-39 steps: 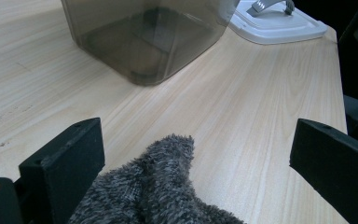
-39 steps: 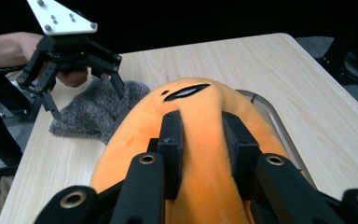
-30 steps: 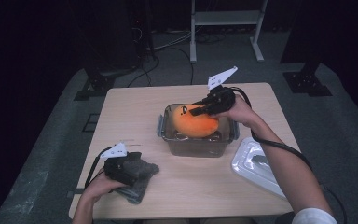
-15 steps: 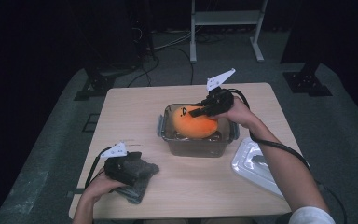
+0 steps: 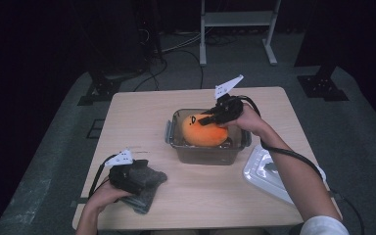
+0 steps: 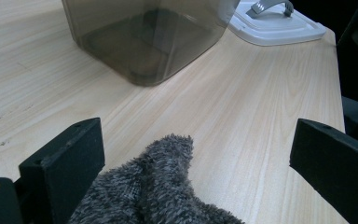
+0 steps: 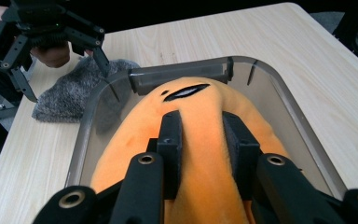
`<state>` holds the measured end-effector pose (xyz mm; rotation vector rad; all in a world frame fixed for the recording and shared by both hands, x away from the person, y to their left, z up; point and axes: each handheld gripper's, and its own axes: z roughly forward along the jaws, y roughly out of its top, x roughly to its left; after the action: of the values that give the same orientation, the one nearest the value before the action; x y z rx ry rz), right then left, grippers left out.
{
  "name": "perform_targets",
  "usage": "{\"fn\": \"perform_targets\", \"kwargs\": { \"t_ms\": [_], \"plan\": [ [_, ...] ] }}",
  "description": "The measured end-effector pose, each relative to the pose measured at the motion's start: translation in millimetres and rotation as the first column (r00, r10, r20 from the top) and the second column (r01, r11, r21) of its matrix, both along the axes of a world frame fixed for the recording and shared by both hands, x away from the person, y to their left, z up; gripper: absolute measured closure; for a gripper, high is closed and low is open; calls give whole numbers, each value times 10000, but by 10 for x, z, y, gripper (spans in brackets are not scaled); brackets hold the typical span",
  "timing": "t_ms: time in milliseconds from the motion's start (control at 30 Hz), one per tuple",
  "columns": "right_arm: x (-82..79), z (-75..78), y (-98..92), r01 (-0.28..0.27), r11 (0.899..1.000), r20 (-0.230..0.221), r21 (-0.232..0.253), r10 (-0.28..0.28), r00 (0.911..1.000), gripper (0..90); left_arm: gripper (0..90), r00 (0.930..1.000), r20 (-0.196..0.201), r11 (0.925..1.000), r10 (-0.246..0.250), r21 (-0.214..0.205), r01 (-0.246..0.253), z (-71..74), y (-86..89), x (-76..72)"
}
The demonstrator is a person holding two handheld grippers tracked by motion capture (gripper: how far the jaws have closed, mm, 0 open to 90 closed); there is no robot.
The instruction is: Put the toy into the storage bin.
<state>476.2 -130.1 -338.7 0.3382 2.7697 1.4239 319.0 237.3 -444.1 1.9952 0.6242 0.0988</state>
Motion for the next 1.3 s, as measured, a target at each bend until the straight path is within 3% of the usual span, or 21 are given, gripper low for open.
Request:
{"fn": "perform_targets", "kwargs": {
  "t_ms": [1300],
  "plan": [
    [11,-204,203,-346,9957,-460,-858,307,9985,679,23,10000,30,10000,26,-76,-25,16,17,-12]
  ]
}}
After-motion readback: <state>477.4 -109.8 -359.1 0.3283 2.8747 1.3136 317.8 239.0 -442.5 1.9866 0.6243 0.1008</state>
